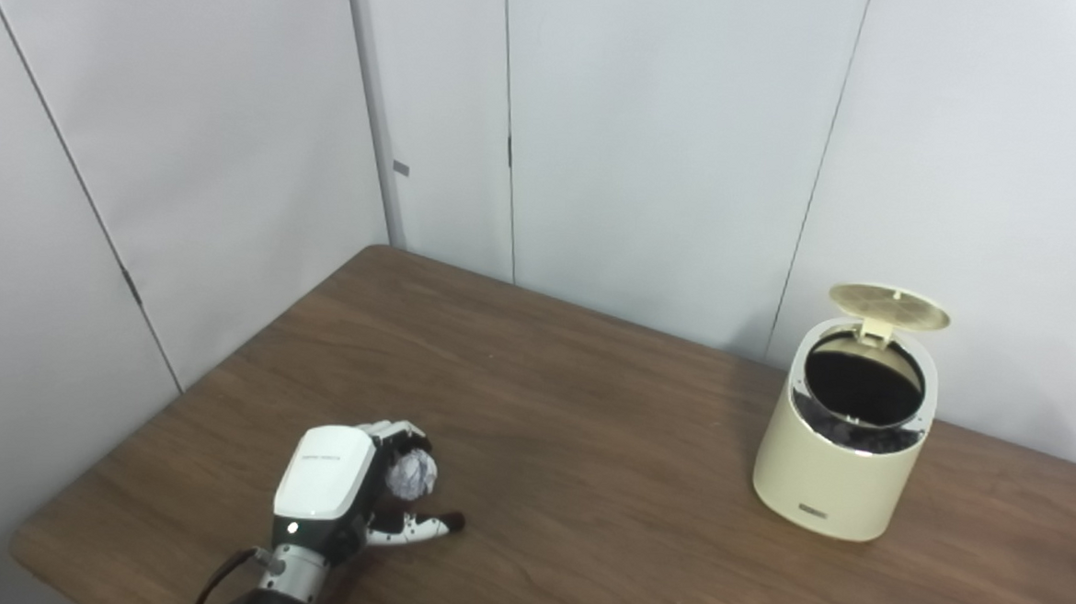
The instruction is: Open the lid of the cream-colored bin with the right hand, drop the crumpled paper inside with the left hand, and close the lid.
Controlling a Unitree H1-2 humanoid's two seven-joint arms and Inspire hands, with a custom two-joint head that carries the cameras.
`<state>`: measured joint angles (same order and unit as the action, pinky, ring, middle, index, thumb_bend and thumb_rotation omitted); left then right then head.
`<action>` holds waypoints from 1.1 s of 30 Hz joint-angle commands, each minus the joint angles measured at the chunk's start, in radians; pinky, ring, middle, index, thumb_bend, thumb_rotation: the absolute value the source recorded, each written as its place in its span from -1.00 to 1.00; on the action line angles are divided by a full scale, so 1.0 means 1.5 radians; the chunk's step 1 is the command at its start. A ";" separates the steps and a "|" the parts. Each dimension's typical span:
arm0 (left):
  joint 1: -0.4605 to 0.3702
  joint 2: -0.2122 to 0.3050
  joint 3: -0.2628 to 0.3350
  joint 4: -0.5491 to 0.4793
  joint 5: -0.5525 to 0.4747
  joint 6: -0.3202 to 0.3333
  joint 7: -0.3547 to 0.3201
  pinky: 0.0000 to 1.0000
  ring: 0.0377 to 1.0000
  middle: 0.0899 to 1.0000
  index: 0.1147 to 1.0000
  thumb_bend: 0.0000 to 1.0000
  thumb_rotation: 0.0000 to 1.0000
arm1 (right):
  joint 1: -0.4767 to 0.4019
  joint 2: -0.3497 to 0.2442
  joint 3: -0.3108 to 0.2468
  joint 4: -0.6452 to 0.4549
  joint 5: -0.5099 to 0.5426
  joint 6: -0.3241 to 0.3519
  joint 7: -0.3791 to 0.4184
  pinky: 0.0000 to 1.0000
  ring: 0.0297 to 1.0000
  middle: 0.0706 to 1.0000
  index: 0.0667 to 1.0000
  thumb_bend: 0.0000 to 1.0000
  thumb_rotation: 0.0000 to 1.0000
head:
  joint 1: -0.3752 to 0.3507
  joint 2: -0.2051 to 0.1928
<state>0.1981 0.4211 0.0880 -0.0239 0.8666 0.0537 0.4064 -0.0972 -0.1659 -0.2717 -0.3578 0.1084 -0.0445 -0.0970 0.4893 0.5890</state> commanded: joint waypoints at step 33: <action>-0.004 0.001 -0.033 0.067 -0.010 -0.040 0.045 -0.61 -0.60 -0.54 -0.19 -0.01 -0.87 | -0.006 -0.013 -0.010 -0.029 0.011 -0.013 0.006 -0.02 0.32 0.39 0.36 -0.86 -0.15 | -0.004 0.008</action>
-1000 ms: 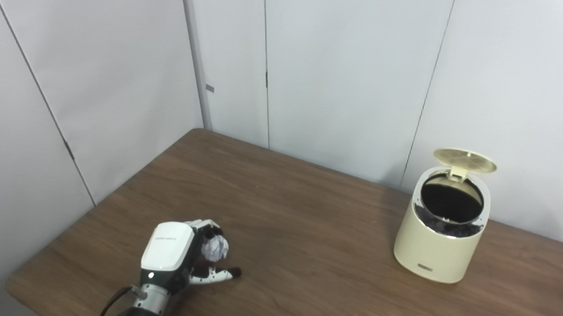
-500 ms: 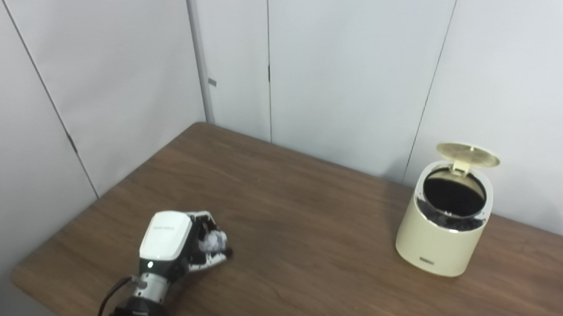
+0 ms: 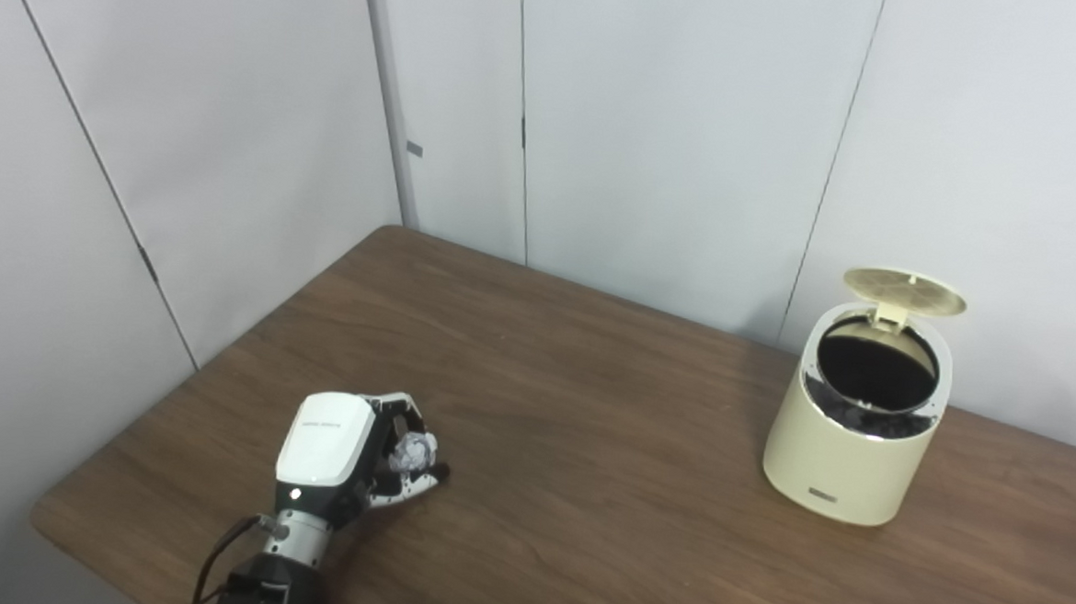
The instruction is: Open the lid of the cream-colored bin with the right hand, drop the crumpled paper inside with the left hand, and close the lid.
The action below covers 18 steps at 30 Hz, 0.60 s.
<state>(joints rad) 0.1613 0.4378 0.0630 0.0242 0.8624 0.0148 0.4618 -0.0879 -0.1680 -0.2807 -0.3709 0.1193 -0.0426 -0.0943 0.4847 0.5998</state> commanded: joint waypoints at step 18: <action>-0.032 0.013 -0.028 -0.144 0.019 -0.030 -0.049 -0.63 -0.62 -0.57 -0.19 -0.01 -0.89 | -0.020 0.029 0.021 0.001 -0.046 -0.050 -0.011 0.01 0.35 0.40 0.36 -0.88 -0.12 | -0.077 -0.039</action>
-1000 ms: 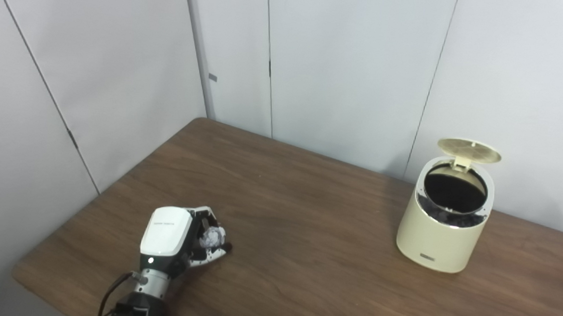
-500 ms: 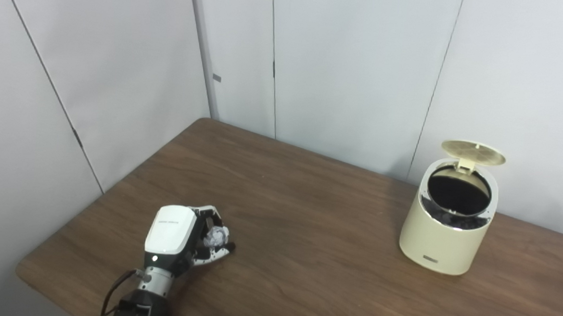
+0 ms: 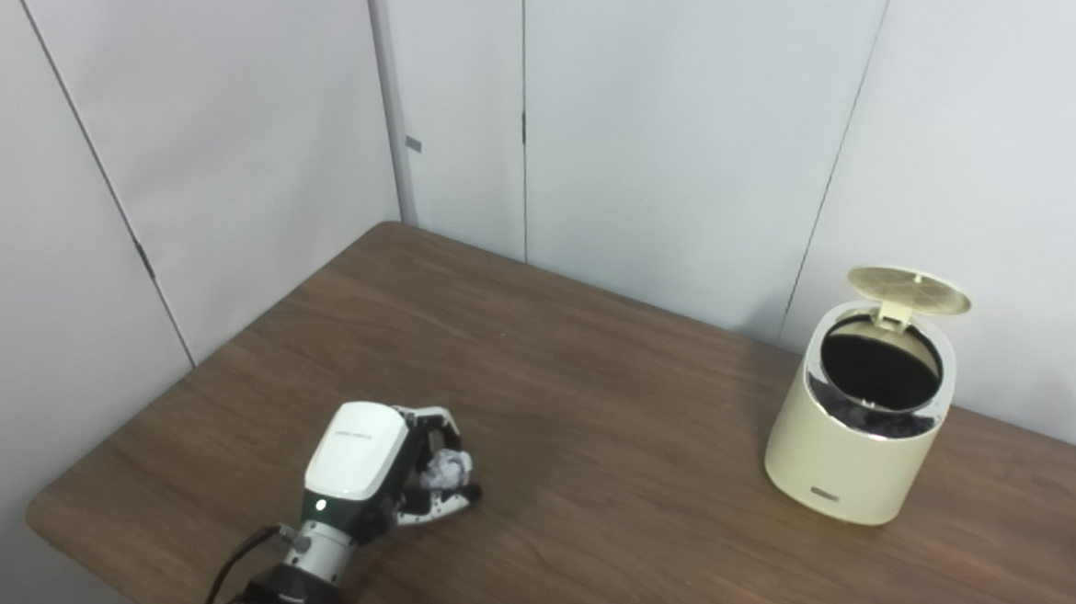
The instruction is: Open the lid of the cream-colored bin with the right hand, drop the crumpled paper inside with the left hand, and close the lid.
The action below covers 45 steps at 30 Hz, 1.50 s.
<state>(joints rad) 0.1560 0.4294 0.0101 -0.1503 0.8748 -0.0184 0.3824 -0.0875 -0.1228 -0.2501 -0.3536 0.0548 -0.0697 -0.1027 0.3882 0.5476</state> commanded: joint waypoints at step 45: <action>-0.402 -0.092 -0.143 0.076 0.058 -0.134 -0.075 -0.70 -0.68 -0.63 -0.19 -0.02 -0.87 | -0.025 0.053 0.069 0.214 -0.075 -0.267 -0.059 0.80 0.77 0.73 0.66 -0.45 0.56 | -0.305 -0.120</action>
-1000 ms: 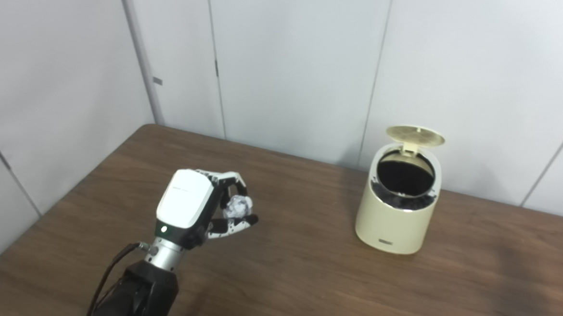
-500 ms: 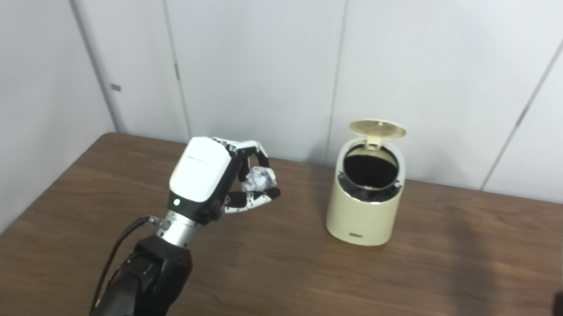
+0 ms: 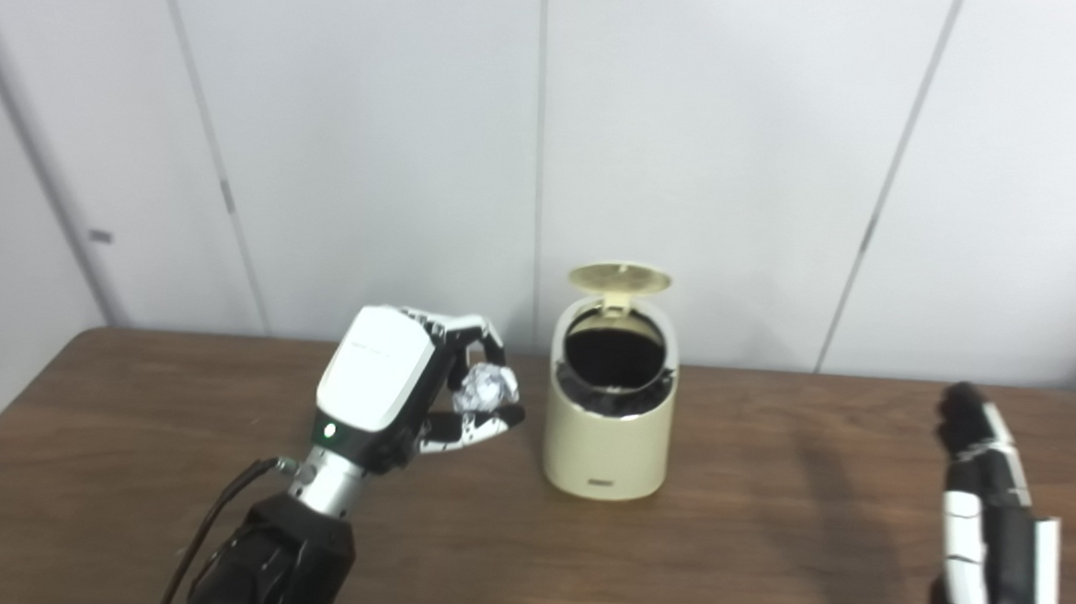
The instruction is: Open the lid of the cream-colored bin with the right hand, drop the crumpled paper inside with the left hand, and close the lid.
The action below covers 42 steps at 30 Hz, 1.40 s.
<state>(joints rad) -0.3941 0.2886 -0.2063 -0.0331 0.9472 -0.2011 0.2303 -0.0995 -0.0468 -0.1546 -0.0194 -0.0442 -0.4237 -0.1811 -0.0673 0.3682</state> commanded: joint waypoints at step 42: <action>-0.238 -0.077 -0.076 0.272 -0.012 -0.016 0.098 -0.72 -0.70 -0.62 -0.19 -0.02 -0.88 | -0.021 0.025 0.123 -0.050 -0.105 -0.030 -0.173 0.69 0.72 0.68 0.59 -0.41 0.51 | -0.090 -0.023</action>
<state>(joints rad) -0.6873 0.1768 -0.3218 0.3802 0.9388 -0.2306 0.3628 -0.1089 -0.0195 0.0314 -0.0605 -0.1881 -0.4321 -0.4393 -0.2025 0.3344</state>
